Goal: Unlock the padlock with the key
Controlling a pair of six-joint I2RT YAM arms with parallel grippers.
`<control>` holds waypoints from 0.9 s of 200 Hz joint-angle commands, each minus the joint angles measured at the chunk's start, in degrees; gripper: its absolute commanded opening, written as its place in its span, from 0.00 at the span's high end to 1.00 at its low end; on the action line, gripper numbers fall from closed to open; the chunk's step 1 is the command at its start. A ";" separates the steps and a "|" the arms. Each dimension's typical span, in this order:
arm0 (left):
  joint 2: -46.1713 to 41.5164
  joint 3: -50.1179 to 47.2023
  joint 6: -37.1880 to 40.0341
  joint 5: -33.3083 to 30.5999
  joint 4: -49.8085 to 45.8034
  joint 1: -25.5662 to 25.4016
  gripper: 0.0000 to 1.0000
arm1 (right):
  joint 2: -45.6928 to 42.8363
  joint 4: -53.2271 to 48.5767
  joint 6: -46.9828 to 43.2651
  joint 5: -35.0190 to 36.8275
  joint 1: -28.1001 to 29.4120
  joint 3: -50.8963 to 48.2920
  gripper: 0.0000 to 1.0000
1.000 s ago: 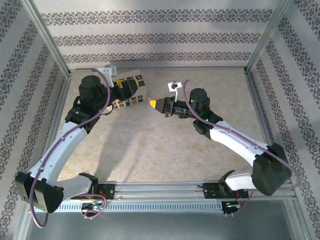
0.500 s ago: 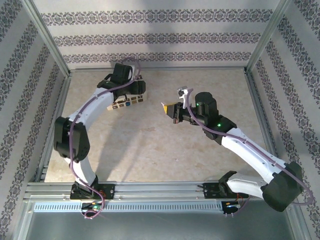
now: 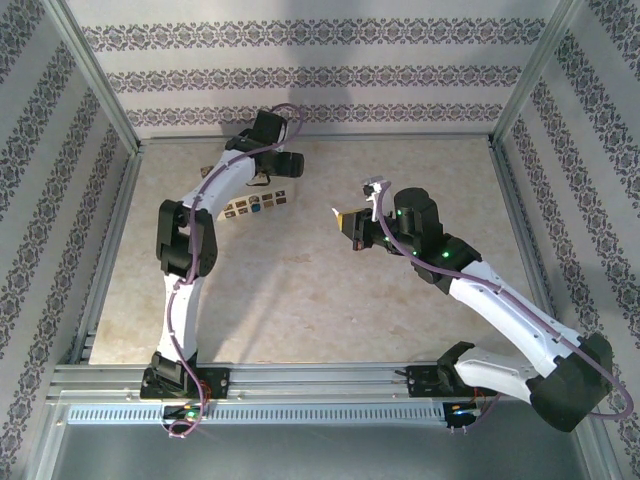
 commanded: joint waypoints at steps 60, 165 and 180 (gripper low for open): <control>5.34 5.19 0.60 4.43 -7.58 0.21 0.13 | -1.70 -2.90 -1.56 2.73 -0.62 -1.18 1.00; -8.18 -17.74 -1.71 6.31 3.22 -6.75 0.18 | -3.26 -5.68 2.96 -2.74 -12.06 -4.03 1.00; -9.48 -19.18 -2.06 6.07 3.78 -8.34 0.18 | -3.58 -6.26 3.36 -3.24 -13.69 -4.32 1.00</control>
